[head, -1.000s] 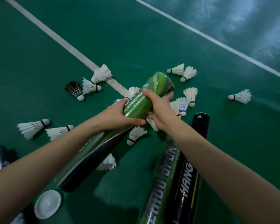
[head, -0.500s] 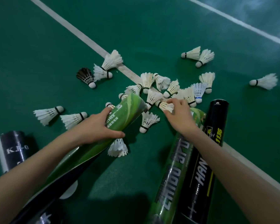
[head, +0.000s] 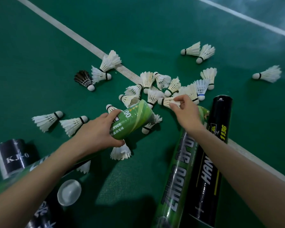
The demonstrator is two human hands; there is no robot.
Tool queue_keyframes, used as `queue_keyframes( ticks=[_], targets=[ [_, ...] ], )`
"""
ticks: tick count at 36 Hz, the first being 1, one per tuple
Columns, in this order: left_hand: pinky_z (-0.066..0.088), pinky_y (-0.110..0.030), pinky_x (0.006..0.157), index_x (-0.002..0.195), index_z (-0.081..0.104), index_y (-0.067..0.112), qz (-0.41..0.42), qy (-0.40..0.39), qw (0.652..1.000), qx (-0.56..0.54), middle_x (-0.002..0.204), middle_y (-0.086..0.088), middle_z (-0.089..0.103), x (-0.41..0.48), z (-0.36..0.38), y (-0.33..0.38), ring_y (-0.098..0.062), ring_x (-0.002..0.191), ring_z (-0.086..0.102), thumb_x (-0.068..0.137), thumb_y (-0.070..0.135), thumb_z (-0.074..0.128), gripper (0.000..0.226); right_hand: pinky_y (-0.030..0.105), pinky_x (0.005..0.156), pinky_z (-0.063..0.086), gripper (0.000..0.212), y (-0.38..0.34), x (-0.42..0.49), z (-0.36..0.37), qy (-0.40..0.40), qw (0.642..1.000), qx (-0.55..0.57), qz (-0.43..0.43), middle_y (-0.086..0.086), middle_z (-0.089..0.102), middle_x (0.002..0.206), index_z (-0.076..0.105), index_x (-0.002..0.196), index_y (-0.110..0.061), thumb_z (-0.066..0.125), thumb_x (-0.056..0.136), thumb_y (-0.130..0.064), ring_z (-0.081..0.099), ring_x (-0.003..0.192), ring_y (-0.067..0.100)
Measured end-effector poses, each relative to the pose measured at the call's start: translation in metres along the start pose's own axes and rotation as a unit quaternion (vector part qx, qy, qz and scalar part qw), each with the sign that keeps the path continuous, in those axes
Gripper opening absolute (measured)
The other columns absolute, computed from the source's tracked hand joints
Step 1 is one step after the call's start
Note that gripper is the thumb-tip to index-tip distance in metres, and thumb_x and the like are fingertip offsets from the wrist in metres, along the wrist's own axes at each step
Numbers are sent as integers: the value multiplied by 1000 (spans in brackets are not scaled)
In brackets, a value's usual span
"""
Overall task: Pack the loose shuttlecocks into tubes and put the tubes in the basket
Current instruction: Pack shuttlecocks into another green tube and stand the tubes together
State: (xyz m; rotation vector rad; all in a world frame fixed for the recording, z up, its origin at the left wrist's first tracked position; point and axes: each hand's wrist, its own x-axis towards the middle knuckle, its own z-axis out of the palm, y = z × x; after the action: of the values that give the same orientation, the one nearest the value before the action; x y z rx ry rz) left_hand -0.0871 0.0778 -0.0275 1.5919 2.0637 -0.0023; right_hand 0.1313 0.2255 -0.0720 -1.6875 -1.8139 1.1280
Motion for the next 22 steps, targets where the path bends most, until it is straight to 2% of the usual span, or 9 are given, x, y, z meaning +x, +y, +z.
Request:
queue_keyframes(
  ticks=[4, 7, 9, 12, 14, 15, 17, 19, 22],
  targets=[
    [50, -35, 82, 140, 18, 42, 12, 16, 1000, 7, 122, 9, 49, 0, -4, 1, -15, 96, 55, 65, 55, 74, 94, 10, 69, 38, 6, -8, -11, -16, 46, 992, 74, -87, -18, 52, 88, 55, 99, -19, 58, 94, -19, 49, 79, -9],
    [50, -34, 80, 138, 19, 42, 26, 34, 999, 7, 121, 11, 48, -1, -5, 4, -15, 94, 55, 65, 55, 74, 93, 7, 72, 40, 24, -15, -20, -23, 15, 983, 143, -114, -15, 49, 95, 48, 116, -22, 57, 95, -16, 49, 82, -7],
    [50, -35, 80, 138, 18, 43, 32, 41, 999, -2, 123, 12, 48, 0, -4, 7, -15, 95, 55, 65, 56, 74, 93, 10, 75, 44, 34, -19, -26, -24, -28, 980, 163, -111, -10, 49, 98, 41, 123, -28, 56, 95, -16, 50, 83, 0],
    [50, -36, 82, 140, 17, 43, 40, 40, 998, -17, 127, 11, 46, 1, -1, 13, -16, 99, 54, 65, 57, 74, 96, 20, 72, 52, 28, -27, -36, -20, -91, 971, 195, -102, -3, 56, 98, 46, 123, -22, 49, 97, -11, 56, 81, 9],
    [50, -35, 81, 141, 16, 43, 43, 39, 998, -11, 128, 12, 46, 2, 1, 16, -16, 100, 55, 65, 58, 73, 96, 32, 60, 50, 24, -30, -44, -14, -108, 971, 179, -114, 9, 59, 91, 52, 123, -18, 42, 100, -14, 53, 72, 25],
    [49, -34, 81, 141, 15, 44, 44, 40, 998, -6, 129, 12, 46, 2, 2, 17, -16, 100, 55, 66, 58, 73, 96, 40, 66, 50, 25, -32, -48, -11, -120, 970, 176, -120, 15, 61, 94, 54, 121, -16, 39, 102, -17, 53, 78, 32],
    [49, -33, 80, 141, 15, 44, 48, 41, 998, 0, 130, 13, 45, 0, 2, 18, -16, 101, 55, 67, 57, 72, 95, 33, 81, 50, 31, -35, -55, -5, -157, 961, 194, -121, 16, 62, 102, 57, 118, -10, 32, 104, -21, 58, 95, 24],
    [49, -33, 80, 141, 16, 43, 49, 48, 998, -3, 128, 11, 46, 0, 3, 17, -15, 101, 55, 67, 55, 73, 94, 26, 82, 45, 37, -38, -61, 1, -186, 950, 218, -123, 14, 61, 106, 56, 118, -6, 28, 104, -25, 56, 103, 17],
    [50, -34, 78, 141, 18, 41, 34, 56, 998, 11, 123, 10, 48, -1, 1, 13, -15, 94, 54, 67, 54, 73, 93, 11, 76, 46, 29, -40, -61, 7, -190, 943, 250, -114, 1, 64, 98, 53, 111, -28, 25, 103, -30, 62, 91, -2]
  ],
)
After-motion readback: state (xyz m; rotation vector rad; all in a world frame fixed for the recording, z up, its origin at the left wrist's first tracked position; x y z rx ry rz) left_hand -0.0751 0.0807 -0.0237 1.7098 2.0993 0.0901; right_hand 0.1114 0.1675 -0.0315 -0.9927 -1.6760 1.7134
